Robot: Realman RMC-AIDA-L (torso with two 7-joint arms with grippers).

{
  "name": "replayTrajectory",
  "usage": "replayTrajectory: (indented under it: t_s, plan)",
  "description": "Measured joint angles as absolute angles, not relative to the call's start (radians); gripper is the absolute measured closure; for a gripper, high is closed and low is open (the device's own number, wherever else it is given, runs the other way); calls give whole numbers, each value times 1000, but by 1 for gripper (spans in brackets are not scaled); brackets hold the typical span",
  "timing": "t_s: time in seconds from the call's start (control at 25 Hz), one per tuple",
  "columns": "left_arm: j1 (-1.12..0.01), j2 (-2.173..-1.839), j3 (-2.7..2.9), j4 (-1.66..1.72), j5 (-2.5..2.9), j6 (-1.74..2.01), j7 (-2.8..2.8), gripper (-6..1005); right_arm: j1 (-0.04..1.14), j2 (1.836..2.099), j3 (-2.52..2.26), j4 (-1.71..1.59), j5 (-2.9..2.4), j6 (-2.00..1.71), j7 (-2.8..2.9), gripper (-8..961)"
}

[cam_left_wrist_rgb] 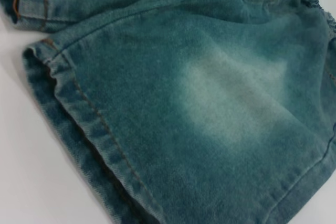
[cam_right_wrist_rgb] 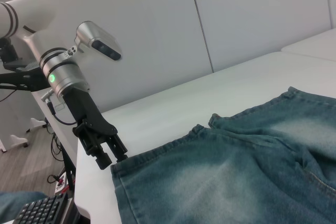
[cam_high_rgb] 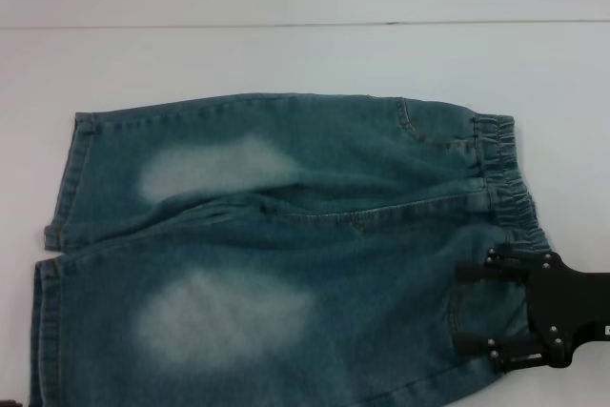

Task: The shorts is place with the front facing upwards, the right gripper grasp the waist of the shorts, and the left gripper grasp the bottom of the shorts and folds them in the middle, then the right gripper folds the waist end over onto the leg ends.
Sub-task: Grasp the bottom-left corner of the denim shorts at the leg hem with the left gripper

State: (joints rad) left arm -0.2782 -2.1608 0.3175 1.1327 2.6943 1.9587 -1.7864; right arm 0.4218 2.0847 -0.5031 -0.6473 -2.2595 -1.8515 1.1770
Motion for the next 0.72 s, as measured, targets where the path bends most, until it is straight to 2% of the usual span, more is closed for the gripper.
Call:
replayTrajectory:
  t_s: [0.36,0.72]
  plan:
    - [-291,-2159,341,1123,2693,1956,-1785,454,422,2085,-503,-647,-2260,-1851,1177,78]
    - [-294,-2161,359,1139,2692,1957,-1777,646,424,2085,-503,-649,-2260,-1850,1178,80]
